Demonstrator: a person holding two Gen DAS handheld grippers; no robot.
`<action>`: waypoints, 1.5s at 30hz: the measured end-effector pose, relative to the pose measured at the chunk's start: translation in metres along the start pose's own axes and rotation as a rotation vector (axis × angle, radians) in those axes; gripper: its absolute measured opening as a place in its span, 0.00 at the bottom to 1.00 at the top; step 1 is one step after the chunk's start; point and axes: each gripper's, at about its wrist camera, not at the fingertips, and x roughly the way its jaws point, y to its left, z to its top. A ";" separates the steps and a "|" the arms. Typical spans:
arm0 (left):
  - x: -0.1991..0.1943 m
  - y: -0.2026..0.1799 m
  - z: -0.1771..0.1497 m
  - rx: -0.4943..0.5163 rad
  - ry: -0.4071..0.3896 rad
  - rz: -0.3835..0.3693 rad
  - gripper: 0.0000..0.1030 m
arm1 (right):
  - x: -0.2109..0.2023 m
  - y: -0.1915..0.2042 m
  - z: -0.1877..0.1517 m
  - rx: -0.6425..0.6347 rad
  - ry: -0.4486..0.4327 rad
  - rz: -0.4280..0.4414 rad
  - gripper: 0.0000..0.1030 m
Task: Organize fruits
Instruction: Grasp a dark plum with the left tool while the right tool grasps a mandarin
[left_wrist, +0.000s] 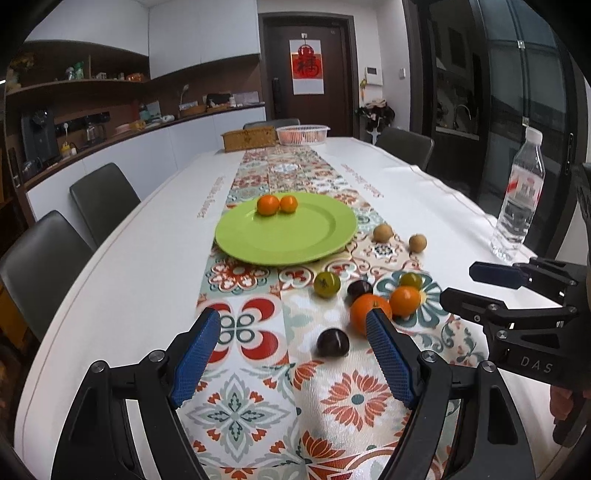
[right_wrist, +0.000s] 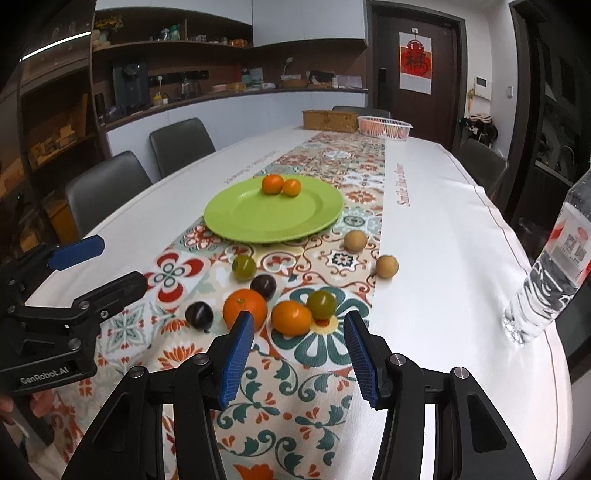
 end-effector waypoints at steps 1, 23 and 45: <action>0.003 -0.001 -0.002 0.003 0.007 -0.001 0.78 | 0.002 0.001 -0.001 -0.007 0.004 -0.001 0.50; 0.058 -0.018 -0.015 0.043 0.154 -0.104 0.57 | 0.054 -0.002 -0.006 0.017 0.119 0.041 0.49; 0.076 -0.017 -0.013 0.001 0.219 -0.150 0.28 | 0.074 -0.002 -0.002 0.019 0.153 0.079 0.36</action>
